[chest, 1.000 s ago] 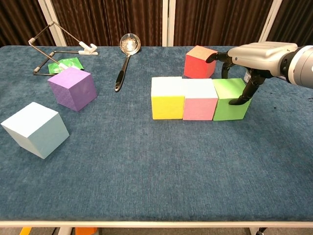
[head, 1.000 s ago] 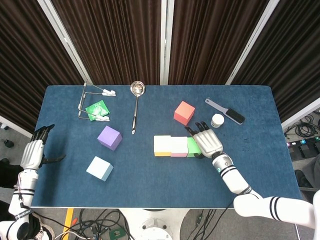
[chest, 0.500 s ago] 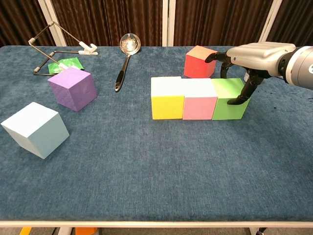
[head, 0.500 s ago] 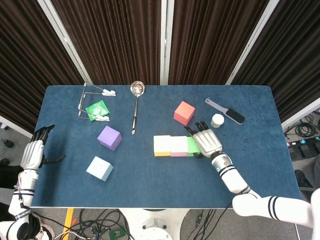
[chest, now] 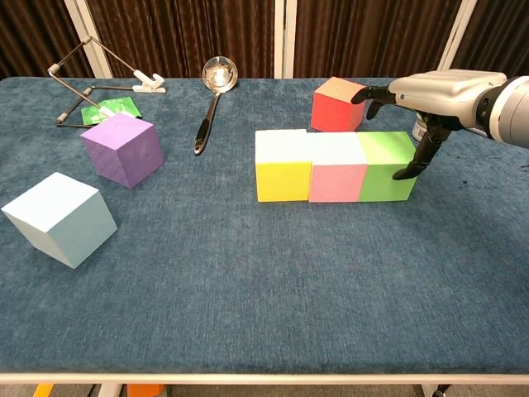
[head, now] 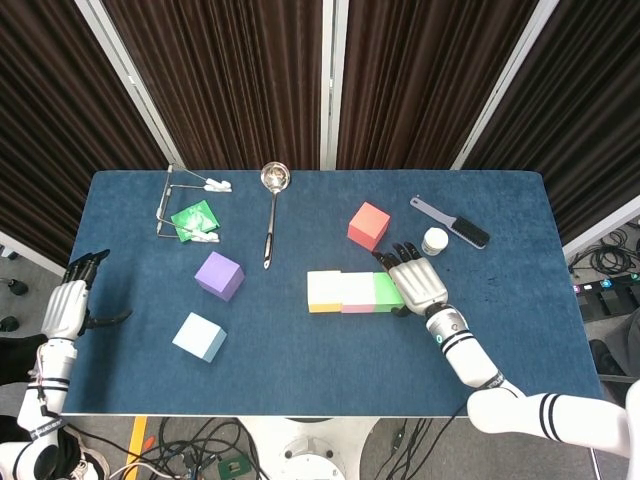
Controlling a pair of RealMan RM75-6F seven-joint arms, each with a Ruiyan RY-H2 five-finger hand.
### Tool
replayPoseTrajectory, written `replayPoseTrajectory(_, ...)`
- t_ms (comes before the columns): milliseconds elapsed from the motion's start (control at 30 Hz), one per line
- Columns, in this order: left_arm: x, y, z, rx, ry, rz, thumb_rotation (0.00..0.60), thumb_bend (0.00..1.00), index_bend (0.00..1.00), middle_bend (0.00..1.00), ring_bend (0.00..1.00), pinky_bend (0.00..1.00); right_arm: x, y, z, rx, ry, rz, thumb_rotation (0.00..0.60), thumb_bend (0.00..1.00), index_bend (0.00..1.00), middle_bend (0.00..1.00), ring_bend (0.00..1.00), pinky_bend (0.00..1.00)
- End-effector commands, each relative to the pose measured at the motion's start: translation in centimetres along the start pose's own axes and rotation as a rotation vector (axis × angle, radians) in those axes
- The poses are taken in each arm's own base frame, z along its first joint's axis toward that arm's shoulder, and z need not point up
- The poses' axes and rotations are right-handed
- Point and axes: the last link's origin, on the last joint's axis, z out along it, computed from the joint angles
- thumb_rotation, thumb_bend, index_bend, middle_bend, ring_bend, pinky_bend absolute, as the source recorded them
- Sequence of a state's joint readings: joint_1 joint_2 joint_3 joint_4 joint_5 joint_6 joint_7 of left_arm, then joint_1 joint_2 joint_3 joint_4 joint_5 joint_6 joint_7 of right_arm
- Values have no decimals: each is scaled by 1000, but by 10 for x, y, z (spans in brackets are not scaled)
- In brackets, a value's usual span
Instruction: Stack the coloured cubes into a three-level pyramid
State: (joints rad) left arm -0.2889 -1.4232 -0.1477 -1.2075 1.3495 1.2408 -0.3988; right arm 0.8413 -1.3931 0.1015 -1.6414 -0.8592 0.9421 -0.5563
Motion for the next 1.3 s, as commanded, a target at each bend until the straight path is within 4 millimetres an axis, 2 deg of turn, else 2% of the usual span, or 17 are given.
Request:
replayPoseTrajectory(33,0,0,0,0,1,0,600,104,92,95,0,46,0,0,0,1,-1,5,600,34,0,112,0,0)
replayPoseTrajectory(300,2,4,-3,-21,-14,-21,600,103,92,95,0,46,5,1,-1,2,20,26,600,32,0,100,0,0)
replayPoseTrajectory(533,12,26,-11,-93,-35,-63,600,63,92,95,0,46,45,14,-6,-14,167,115,600,27,0,102,0,0)
replayPoseTrajectory(667,18,36,-10,-117,-23,-50,600,44,92,95,0,46,56,26,-11,-39,205,155,600,27,0,103,0,0)
replayPoseTrajectory(900,16,53,10,-117,-14,-33,600,45,92,108,0,47,57,42,-22,-64,233,190,600,28,0,104,0,0)
replayPoseTrajectory(1133,-5,81,41,-47,-59,-56,600,35,91,109,0,45,54,56,-29,-90,245,195,600,27,0,103,0,0)
replayPoseTrajectory(1300,-16,98,55,54,-132,-73,600,0,85,108,0,22,59,64,-32,-99,259,206,600,28,0,102,0,0)
